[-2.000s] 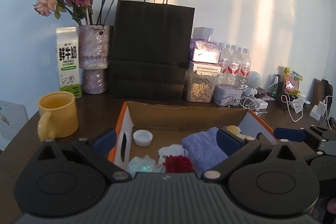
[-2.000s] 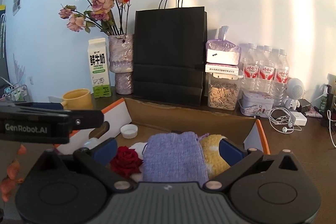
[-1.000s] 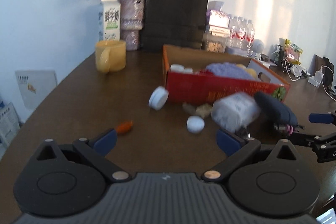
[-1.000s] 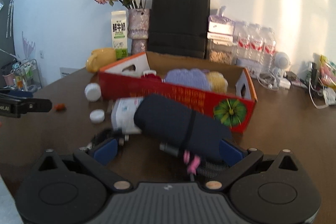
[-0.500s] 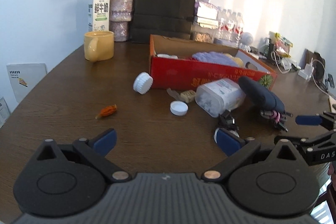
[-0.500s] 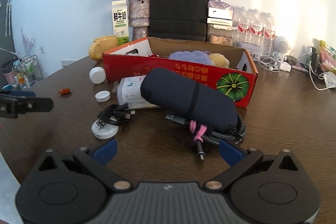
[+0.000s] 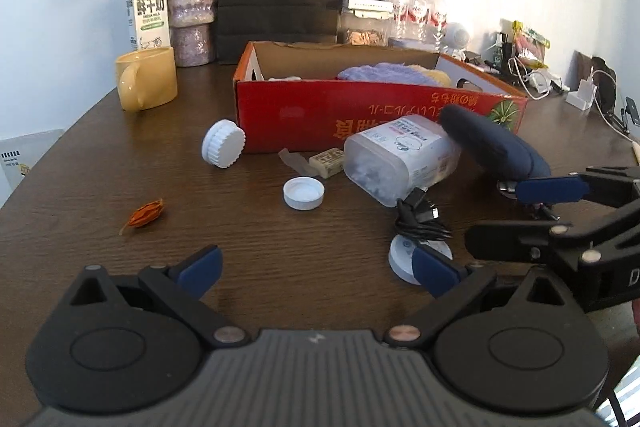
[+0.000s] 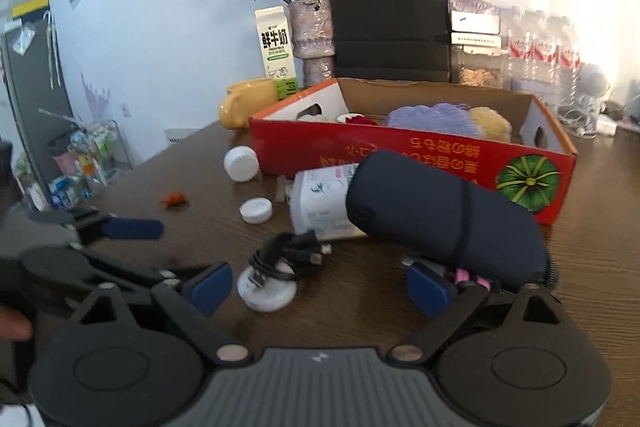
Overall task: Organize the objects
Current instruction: 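Reach the open right gripper toward the white round charger with cable, then close the right gripper on the charger's coiled black cable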
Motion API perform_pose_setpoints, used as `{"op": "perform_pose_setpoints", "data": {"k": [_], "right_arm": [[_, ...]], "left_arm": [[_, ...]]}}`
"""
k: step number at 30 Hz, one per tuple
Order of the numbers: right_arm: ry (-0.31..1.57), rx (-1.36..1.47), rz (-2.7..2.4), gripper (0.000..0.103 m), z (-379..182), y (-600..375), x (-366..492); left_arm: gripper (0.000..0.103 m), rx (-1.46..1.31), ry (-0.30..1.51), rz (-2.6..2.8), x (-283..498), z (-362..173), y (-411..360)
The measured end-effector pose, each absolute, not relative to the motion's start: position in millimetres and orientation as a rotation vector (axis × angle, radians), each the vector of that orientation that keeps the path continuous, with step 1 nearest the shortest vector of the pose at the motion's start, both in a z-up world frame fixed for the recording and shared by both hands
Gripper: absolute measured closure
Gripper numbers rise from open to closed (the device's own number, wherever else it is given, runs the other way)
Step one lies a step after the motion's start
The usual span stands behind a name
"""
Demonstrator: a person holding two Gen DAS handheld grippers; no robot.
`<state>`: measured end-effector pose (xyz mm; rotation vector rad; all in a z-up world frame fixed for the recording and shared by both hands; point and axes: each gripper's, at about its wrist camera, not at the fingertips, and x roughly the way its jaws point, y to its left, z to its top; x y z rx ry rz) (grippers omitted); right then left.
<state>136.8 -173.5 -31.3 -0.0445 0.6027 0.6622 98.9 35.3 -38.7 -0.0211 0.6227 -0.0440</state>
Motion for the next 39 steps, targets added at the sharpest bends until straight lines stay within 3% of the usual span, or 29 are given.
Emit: {"op": "perform_pose_setpoints", "data": {"k": [15,17,20,27,39], "right_arm": [[0.661,-0.019,0.734,0.032,-36.5,-149.1,163.3],[0.671,-0.028,0.735,0.044,-37.8,-145.0,166.6],[0.698,-0.017,0.750,0.054,-41.9,-143.1,173.0],[0.687,-0.057,0.734,0.055,-45.1,-144.1,171.0],[0.720,0.074,0.737,0.057,-48.9,-166.4,178.2]], "left_arm": [[0.000,0.011,0.643,-0.115,111.6,-44.6,34.8],[0.000,0.004,0.649,-0.122,112.1,-44.8,36.5],[0.000,-0.006,0.653,-0.129,112.9,-45.9,38.2],[0.000,0.076,0.663,-0.110,109.7,-48.3,28.9],[0.001,-0.057,0.632,-0.158,106.1,-45.6,36.6]]}}
